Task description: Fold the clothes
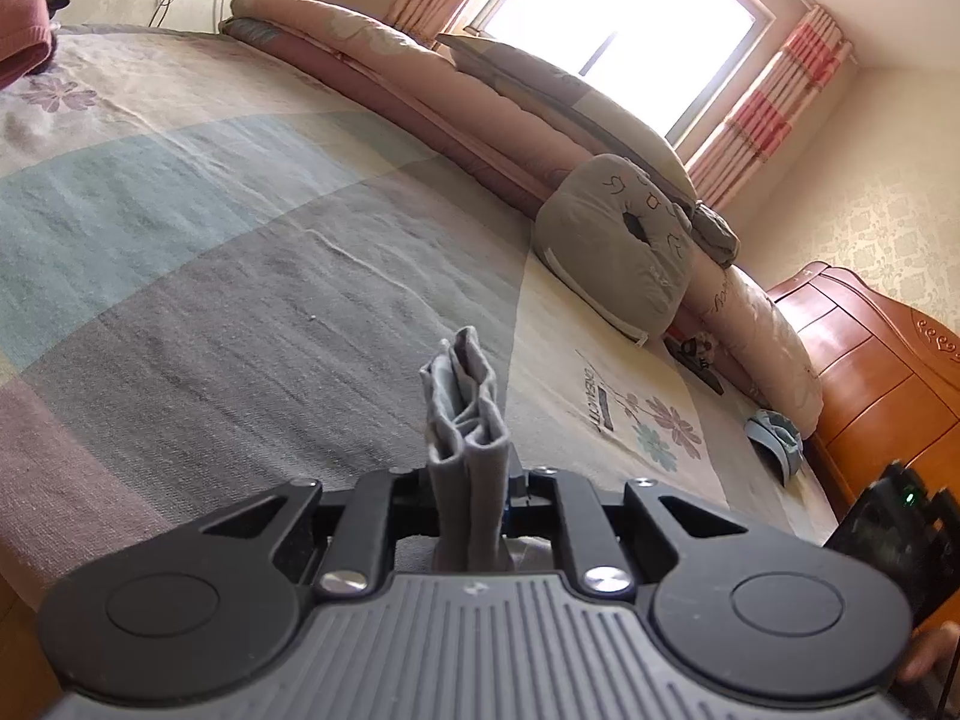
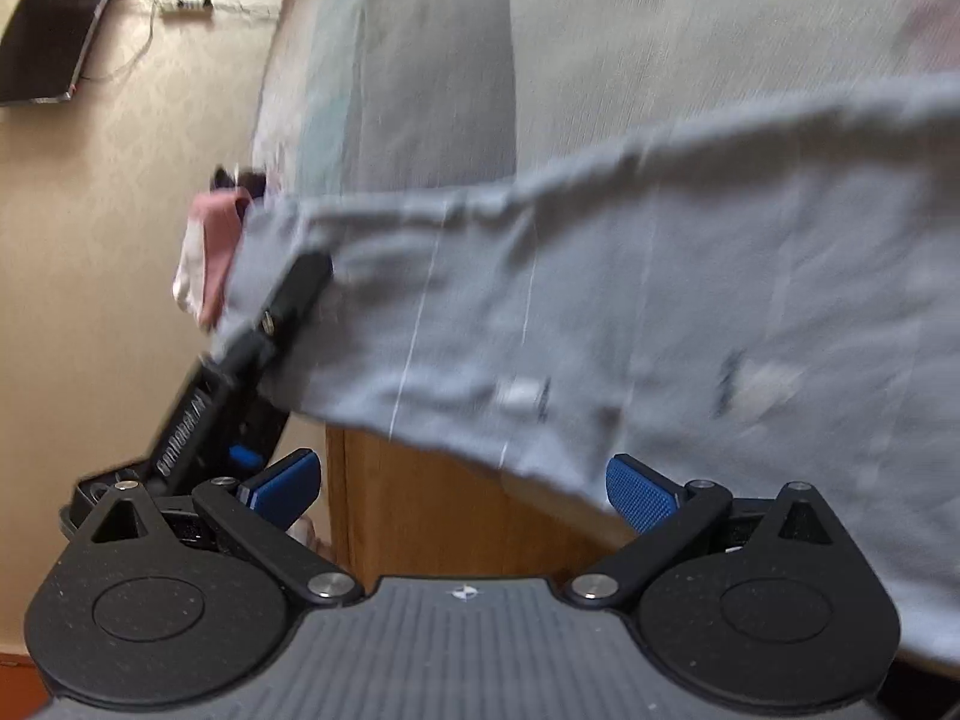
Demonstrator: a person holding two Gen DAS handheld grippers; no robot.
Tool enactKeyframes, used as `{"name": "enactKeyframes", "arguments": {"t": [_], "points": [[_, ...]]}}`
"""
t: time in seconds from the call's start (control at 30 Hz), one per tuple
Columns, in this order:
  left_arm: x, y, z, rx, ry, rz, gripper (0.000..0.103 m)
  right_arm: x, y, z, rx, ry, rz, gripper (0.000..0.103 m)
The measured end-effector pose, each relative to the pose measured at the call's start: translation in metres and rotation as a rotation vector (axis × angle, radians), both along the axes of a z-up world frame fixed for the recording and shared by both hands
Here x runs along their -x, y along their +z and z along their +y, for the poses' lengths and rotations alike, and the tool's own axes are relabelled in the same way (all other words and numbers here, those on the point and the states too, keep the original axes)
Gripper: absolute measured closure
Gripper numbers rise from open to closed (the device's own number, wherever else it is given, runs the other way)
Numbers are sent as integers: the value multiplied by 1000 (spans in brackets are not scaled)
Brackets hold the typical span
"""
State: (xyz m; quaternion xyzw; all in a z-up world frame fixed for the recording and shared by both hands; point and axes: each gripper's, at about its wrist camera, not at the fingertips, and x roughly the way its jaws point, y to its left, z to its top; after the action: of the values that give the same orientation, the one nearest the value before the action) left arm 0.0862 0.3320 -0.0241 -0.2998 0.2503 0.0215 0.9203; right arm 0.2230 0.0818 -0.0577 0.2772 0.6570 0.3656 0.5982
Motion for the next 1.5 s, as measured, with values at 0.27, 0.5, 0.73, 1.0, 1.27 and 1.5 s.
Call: {"name": "enactKeyframes", "arguments": {"t": [0.27,0.5,0.73,1.0,1.27,1.5], "points": [[-2,23,-29,-36,-43,-23,90,-34,29,-110,53,-175,-158,0],[-7,45,-72,-85,-70,-33,90,-29,36,-190,87,-265,-241,0],[-14,56,-123,-130,-121,-15,90,-15,41,-228,28,-277,-269,0],[-31,50,-179,-162,-221,32,90,-6,49,-263,-26,-298,-299,0],[-53,18,-223,-201,-311,130,90,0,37,-295,-28,-353,-279,0],[-60,-5,-234,-161,-341,193,90,3,28,-311,8,-377,-255,0]]}}
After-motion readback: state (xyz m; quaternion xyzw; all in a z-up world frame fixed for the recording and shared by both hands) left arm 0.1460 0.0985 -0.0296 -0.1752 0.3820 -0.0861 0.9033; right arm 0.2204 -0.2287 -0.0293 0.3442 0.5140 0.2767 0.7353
